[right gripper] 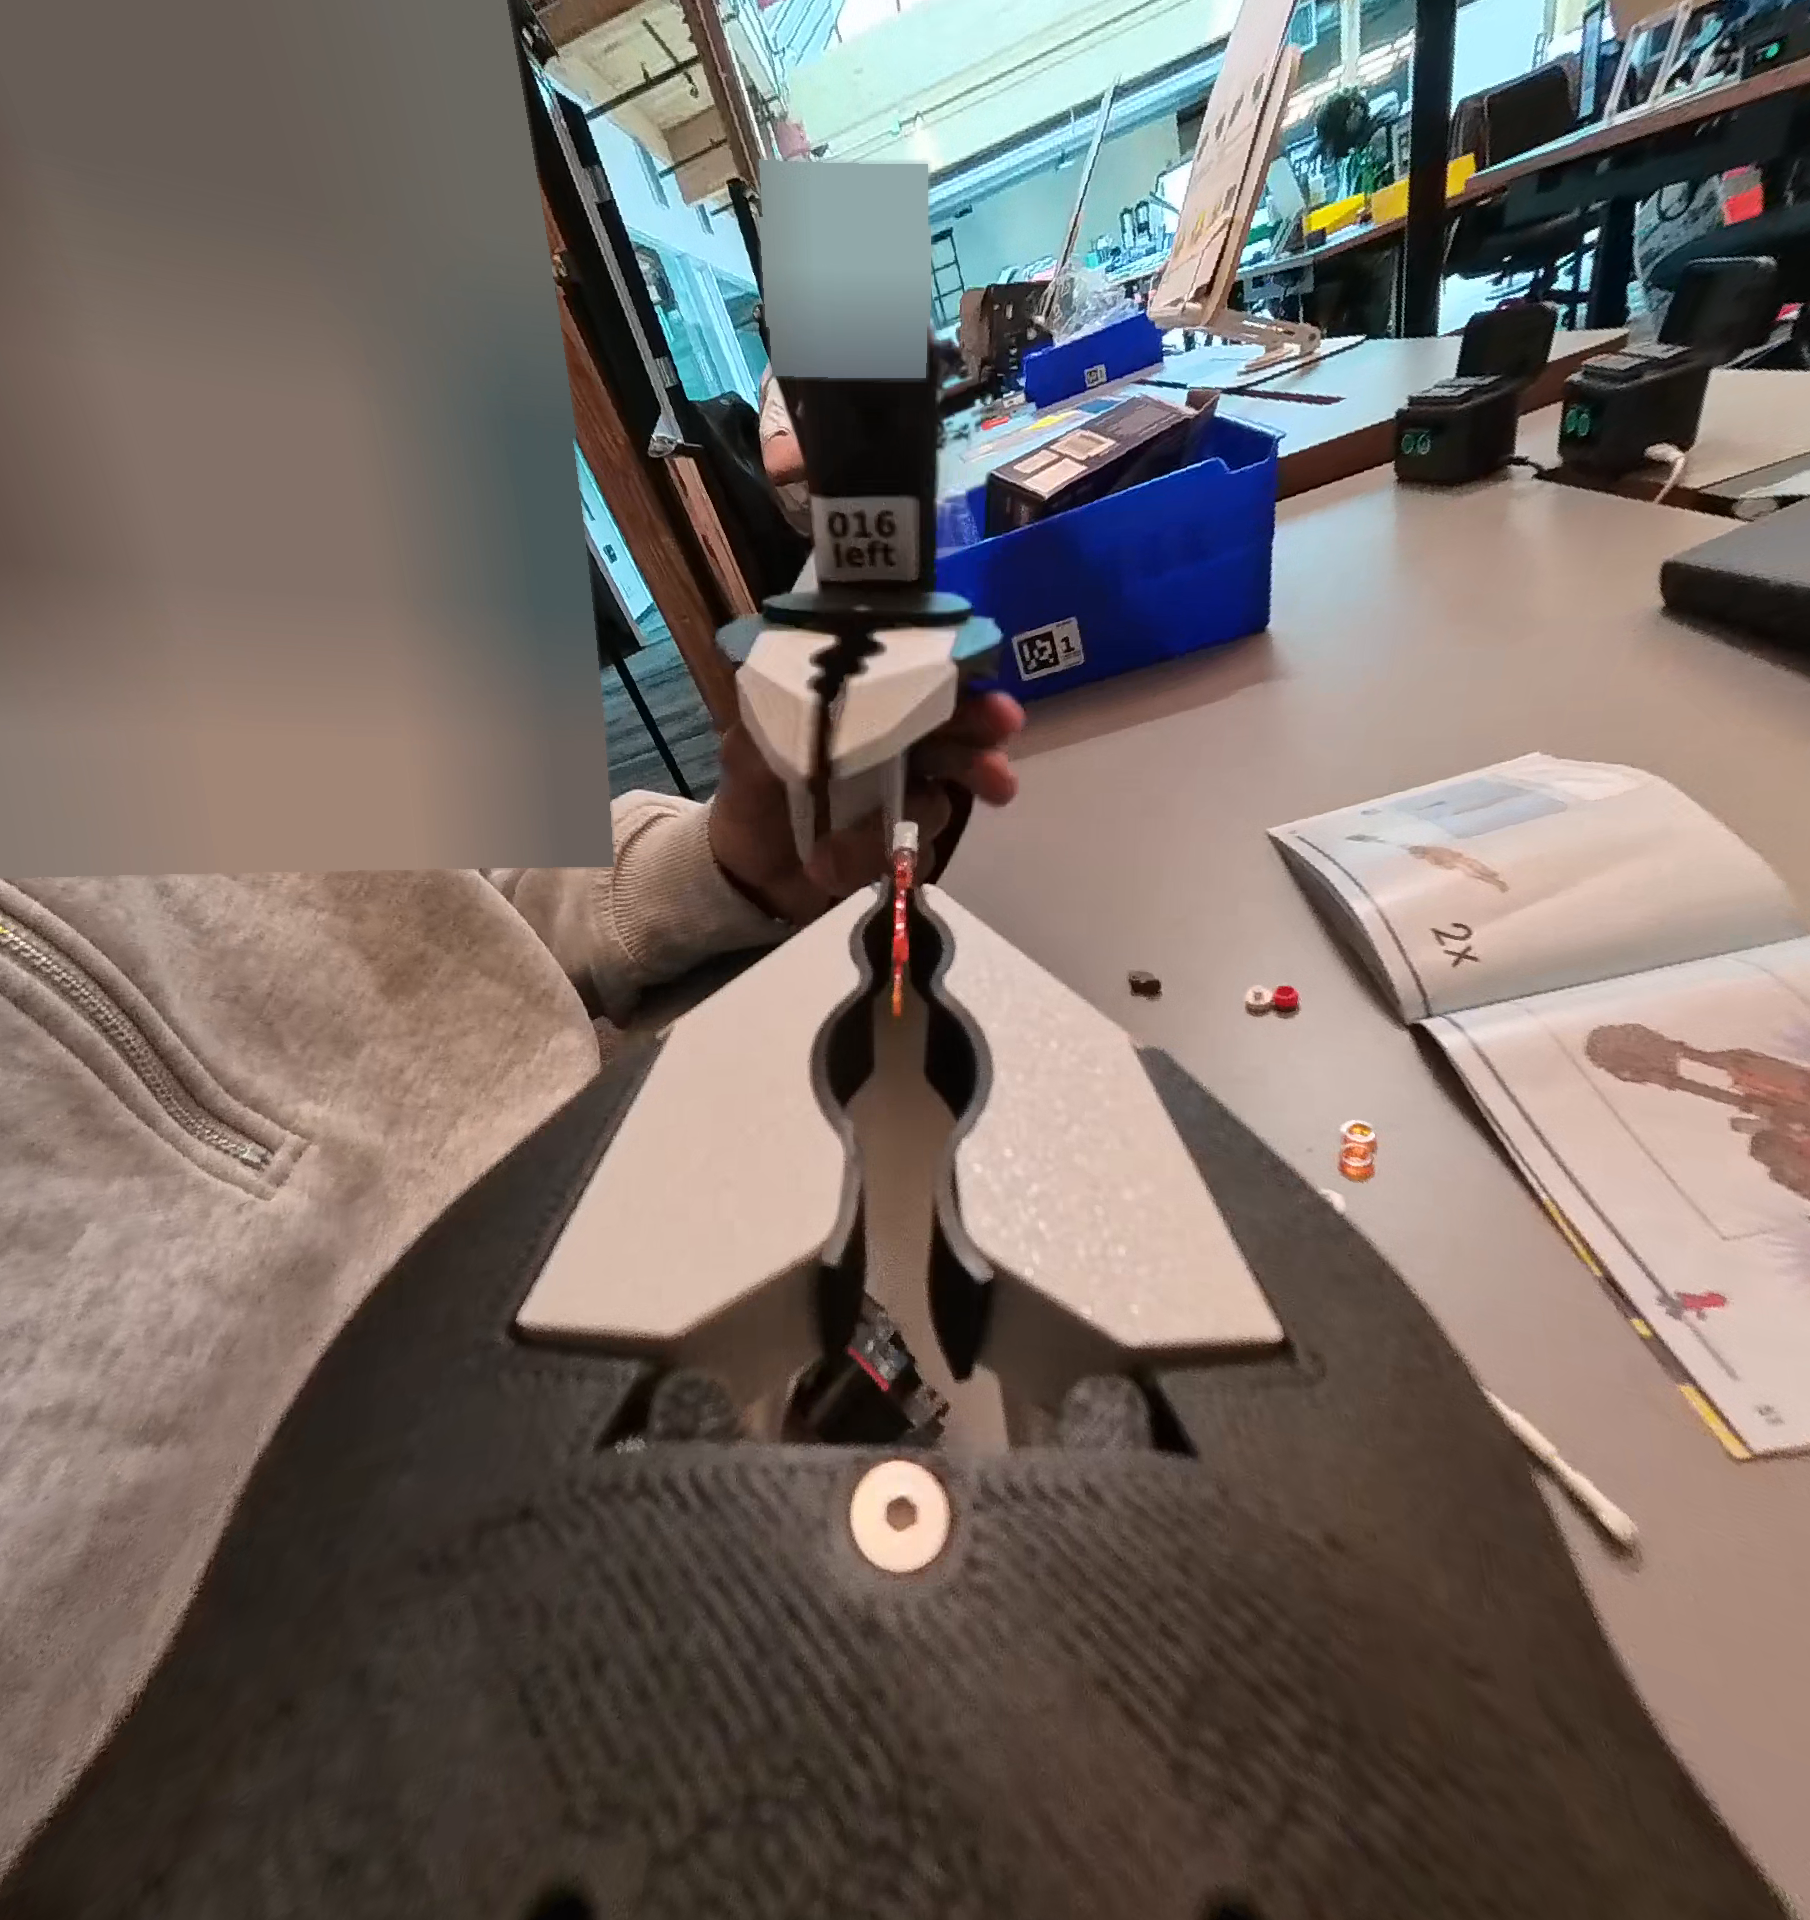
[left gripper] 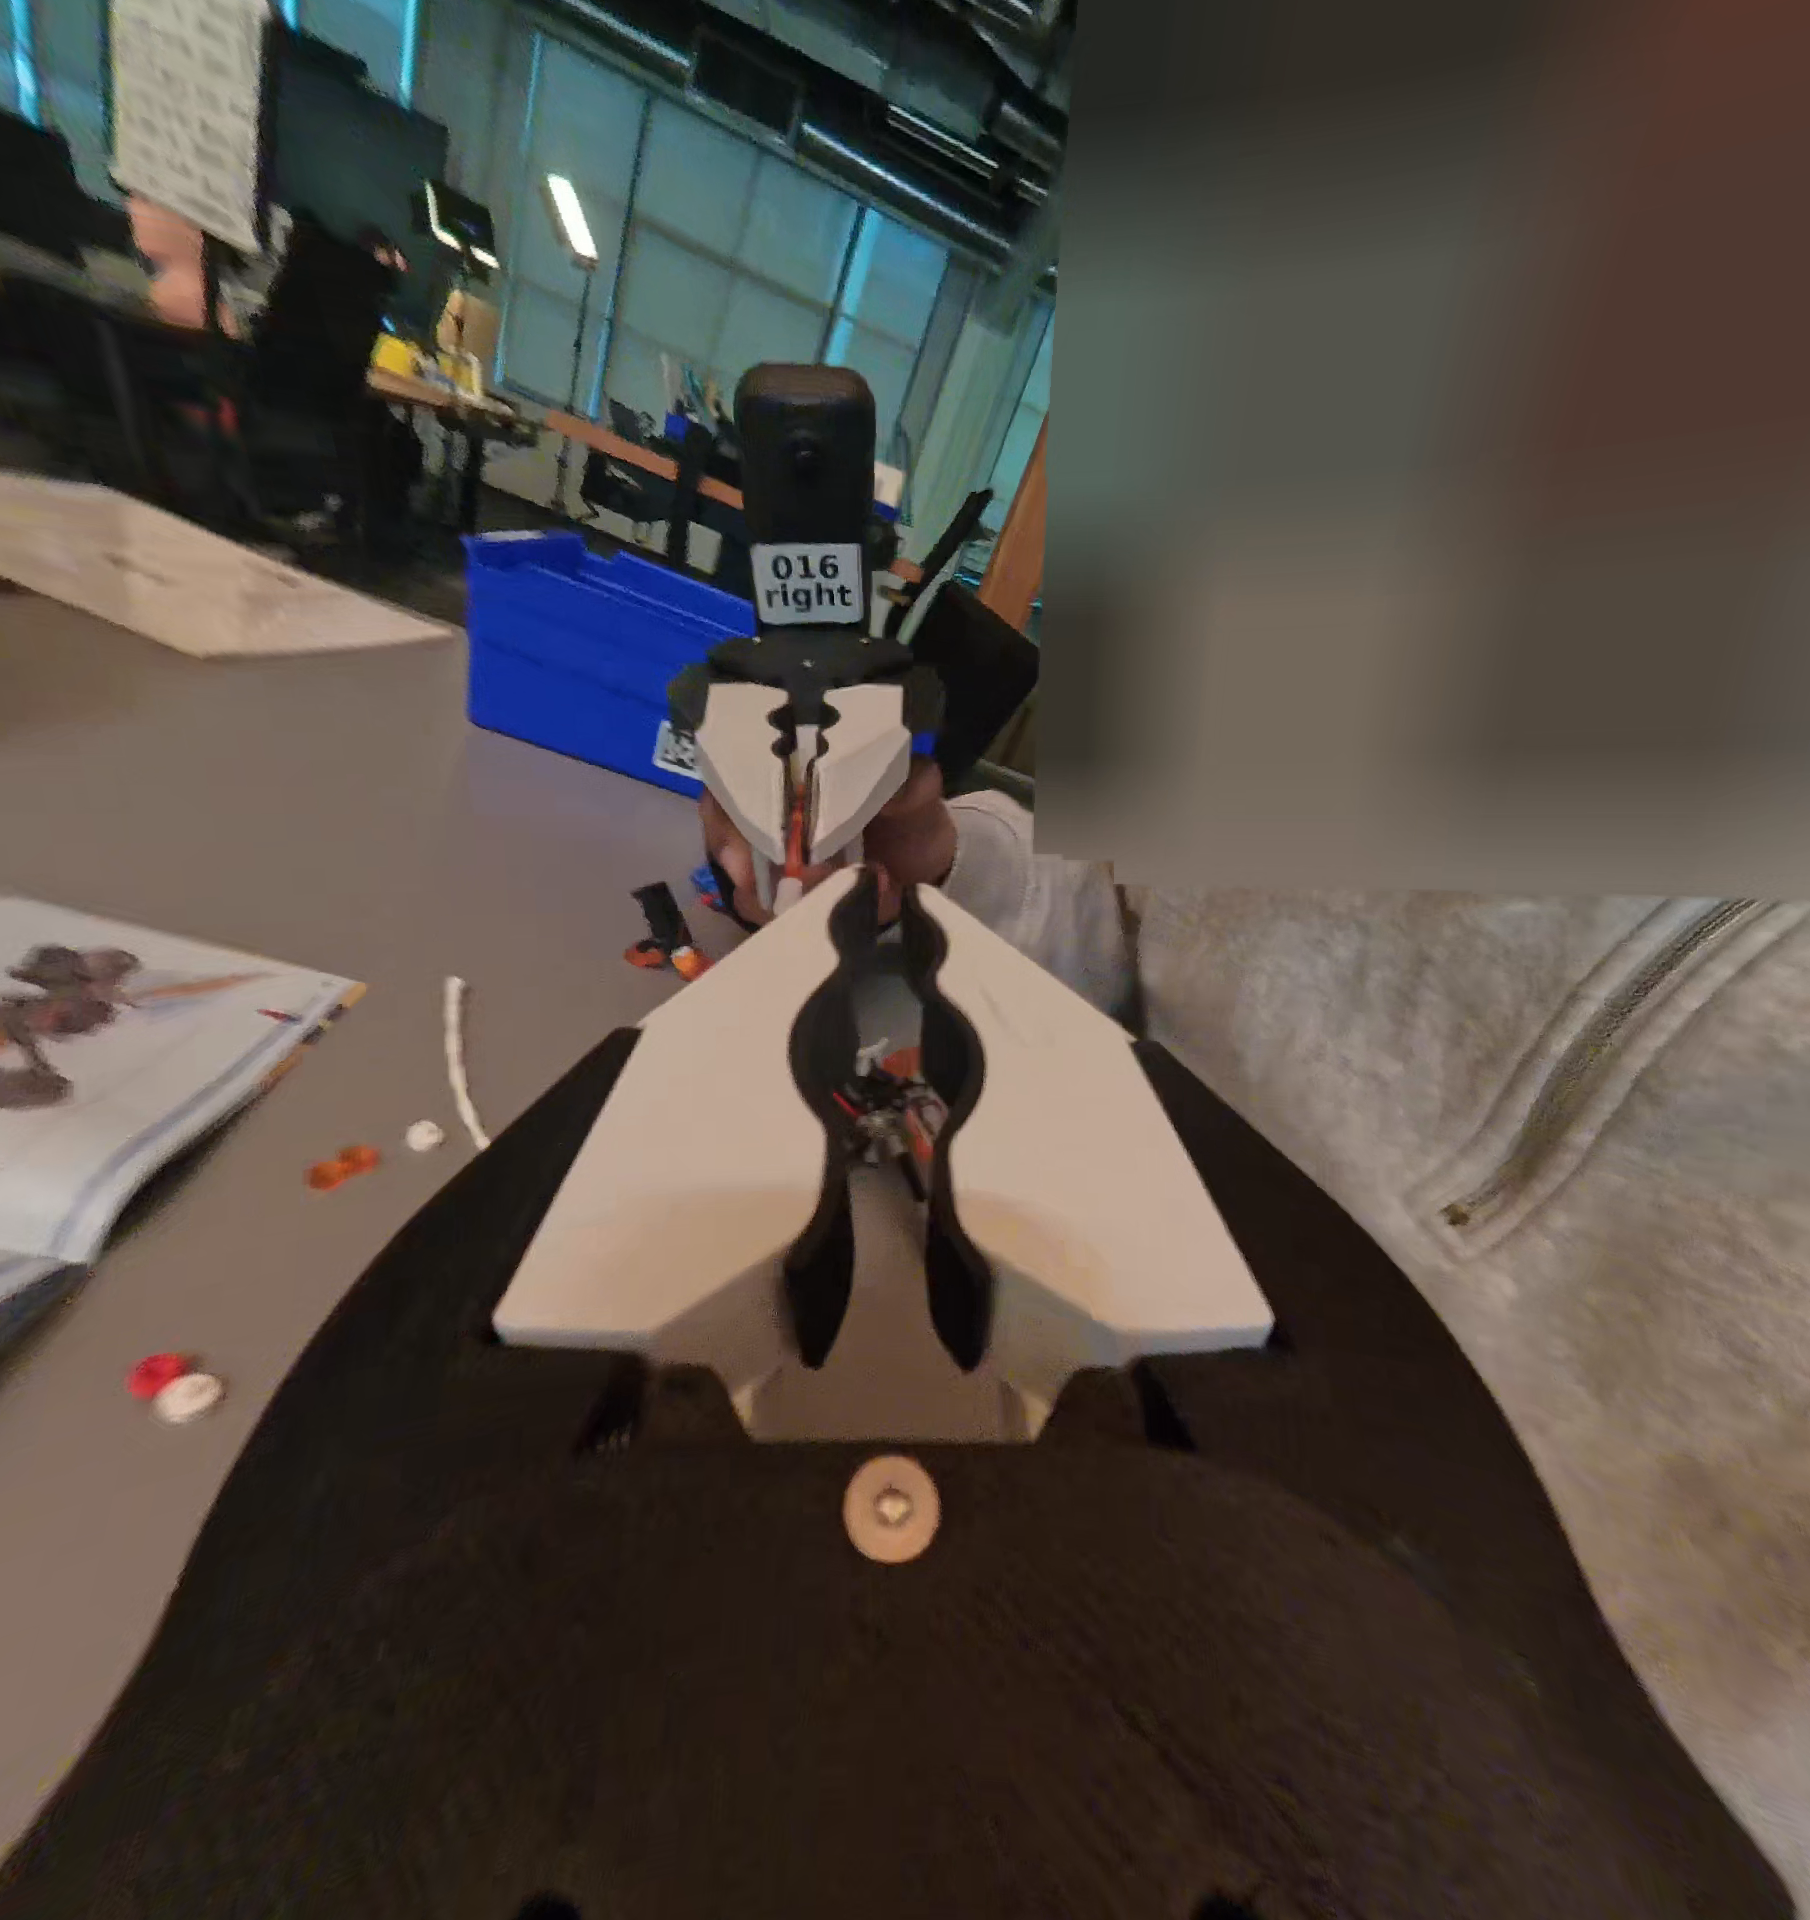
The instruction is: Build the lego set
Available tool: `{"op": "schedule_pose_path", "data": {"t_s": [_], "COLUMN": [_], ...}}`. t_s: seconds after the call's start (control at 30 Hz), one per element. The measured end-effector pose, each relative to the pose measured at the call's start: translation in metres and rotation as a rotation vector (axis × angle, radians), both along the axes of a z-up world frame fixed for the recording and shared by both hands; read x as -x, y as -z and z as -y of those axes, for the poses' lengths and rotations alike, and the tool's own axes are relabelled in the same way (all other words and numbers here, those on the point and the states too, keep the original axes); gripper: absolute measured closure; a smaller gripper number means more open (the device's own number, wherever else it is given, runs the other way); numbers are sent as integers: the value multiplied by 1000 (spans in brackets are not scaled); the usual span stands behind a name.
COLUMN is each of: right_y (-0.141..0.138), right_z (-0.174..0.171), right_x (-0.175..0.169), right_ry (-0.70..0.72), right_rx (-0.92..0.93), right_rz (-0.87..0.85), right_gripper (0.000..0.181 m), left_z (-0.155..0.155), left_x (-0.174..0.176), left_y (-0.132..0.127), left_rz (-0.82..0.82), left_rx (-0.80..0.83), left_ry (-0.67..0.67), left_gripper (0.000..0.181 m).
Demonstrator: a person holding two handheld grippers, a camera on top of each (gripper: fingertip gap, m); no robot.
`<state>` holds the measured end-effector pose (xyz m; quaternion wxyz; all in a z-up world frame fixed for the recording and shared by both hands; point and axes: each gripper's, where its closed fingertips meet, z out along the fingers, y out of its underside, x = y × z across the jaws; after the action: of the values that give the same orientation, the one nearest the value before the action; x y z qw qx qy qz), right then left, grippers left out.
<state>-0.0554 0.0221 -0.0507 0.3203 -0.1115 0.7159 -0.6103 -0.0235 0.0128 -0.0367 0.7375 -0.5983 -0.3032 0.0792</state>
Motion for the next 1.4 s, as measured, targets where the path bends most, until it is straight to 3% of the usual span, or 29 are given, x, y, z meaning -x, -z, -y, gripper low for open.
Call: {"op": "schedule_pose_path", "data": {"t_s": [0.17,0.33,0.37,0.47,0.53,0.6,0.7,0.8,0.9,1.07,1.2,1.4], "right_y": [-1,-5,-6,-9,-9,-10,-10,-9,-10,-9,-6,-3], "right_z": [-1,-4,-5,-6,-7,-7,-7,-8,-9,-10,-9,-8], "right_x": [1,-2,-3,-2,-2,-2,-3,-6,-8,-15,-19,-23], "right_ry": [2,-2,0,19,25,27,21,8,-4,-31,-44,-56], "right_rx": [21,57,67,96,98,101,102,102,108,114,103,95], "right_rz": [-14,-56,-64,-98,-116,-124,-125,-127,-129,-133,-134,-132], "right_gripper": [181,181,181,181,181,181,181,181,181,181,181,181], "left_z": [20,17,21,59,59,46,26,6,9,1,-4,-11], "left_x": [5,11,13,16,6,1,12,6,-2,6,6,0], "left_y": [-9,1,3,-6,-19,-23,4,3,-10,5,7,9], "left_rz": [-152,-199,-209,-363,-506,-551,-304,-216,-235,-112,-102,-54], "left_rx": [131,287,355,556,502,431,398,225,80,67,79,30], "left_ry": [-251,-334,-397,-776,-862,-806,-596,-384,-331,-270,-257,-159], "left_gripper": [180,179,181,181,181,181,181,181,180,142,144,174]}}
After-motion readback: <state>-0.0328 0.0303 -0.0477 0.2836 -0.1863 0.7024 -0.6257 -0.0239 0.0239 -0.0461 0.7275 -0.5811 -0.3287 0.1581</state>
